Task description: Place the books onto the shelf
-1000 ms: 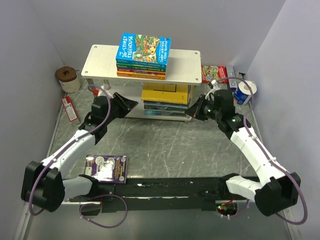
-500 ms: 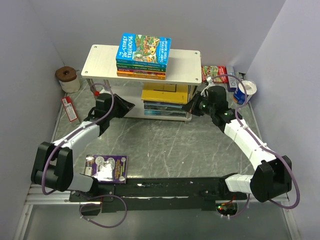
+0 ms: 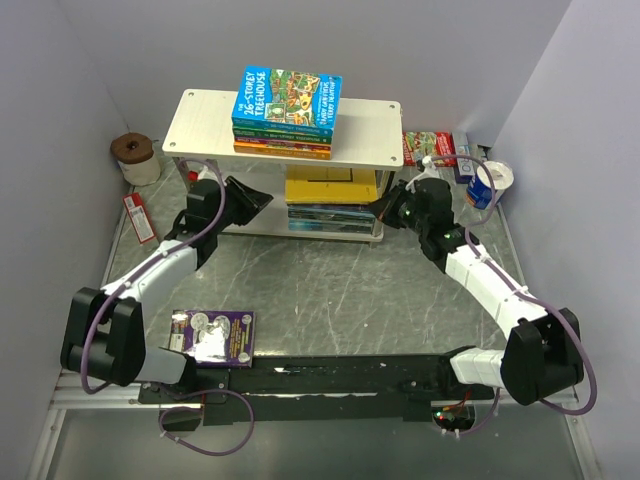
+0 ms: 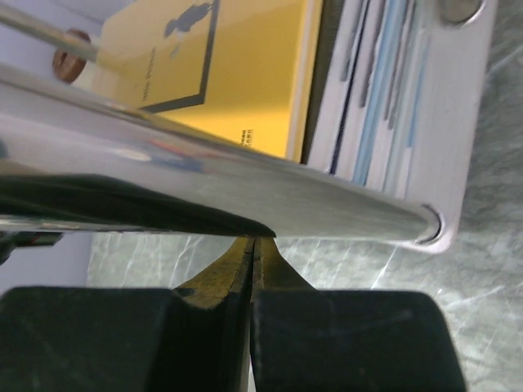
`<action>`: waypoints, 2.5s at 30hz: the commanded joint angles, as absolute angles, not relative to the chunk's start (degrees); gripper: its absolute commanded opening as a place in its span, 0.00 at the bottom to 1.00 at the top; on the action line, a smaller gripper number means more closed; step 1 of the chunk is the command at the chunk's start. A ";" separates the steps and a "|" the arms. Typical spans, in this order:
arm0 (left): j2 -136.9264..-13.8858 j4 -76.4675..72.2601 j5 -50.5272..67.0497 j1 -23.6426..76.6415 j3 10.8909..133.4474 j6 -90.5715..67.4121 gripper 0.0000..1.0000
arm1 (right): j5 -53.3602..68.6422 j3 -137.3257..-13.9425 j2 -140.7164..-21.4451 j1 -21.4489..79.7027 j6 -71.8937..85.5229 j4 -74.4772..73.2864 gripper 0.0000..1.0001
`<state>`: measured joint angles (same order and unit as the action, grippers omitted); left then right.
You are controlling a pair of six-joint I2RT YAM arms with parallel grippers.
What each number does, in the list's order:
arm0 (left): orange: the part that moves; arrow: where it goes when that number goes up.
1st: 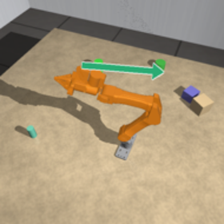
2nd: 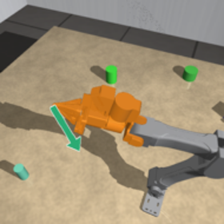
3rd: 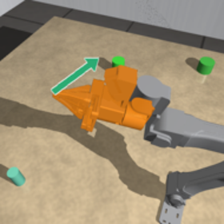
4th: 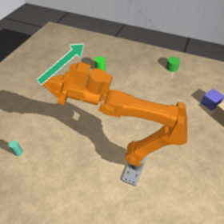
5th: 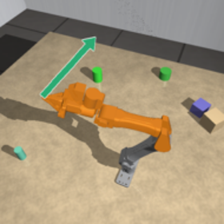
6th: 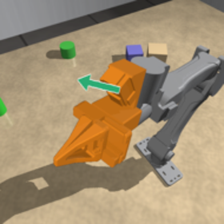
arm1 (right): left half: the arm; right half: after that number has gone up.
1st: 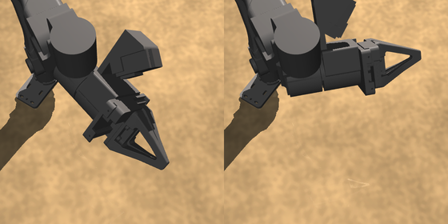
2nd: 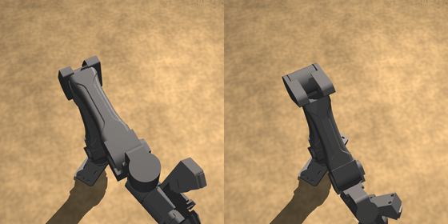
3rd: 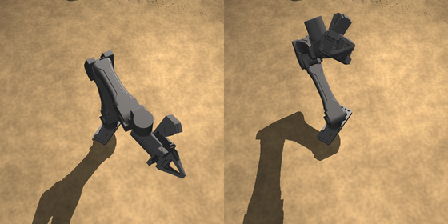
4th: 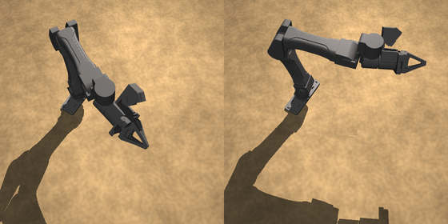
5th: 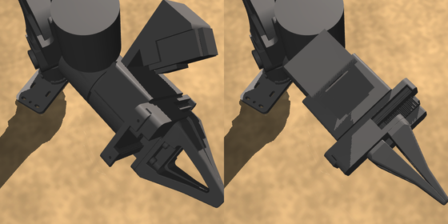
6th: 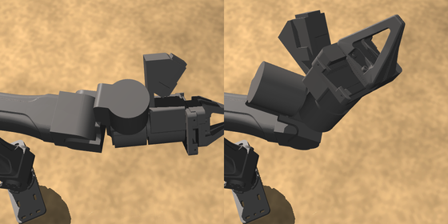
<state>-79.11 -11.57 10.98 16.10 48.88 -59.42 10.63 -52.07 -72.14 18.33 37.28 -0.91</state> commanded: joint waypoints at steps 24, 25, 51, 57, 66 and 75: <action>-72.95 -21.62 26.55 17.58 43.68 -57.57 0.12 | 6.33 -53.09 -71.81 21.36 35.59 4.39 0.00; -73.38 -21.53 26.37 17.58 43.77 -57.57 0.12 | 6.24 -53.09 -71.81 21.36 35.60 4.39 0.00; -82.09 -27.07 26.37 17.75 48.43 -61.52 0.11 | 6.77 -54.58 -72.86 21.71 35.60 4.13 0.00; -83.41 -27.68 26.54 17.75 49.57 -62.05 0.11 | 6.68 -54.76 -73.12 21.71 35.42 4.04 0.00; -84.55 -28.04 26.63 17.75 51.68 -62.23 0.11 | 6.77 -55.02 -73.30 21.80 35.16 4.13 0.00; -85.60 -27.86 26.81 17.58 52.21 -62.32 0.11 | 7.03 -54.93 -73.65 21.71 35.07 4.22 0.00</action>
<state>-85.23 -24.16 25.56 17.50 49.28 -61.73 7.57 -52.40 -73.34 21.39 36.12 2.35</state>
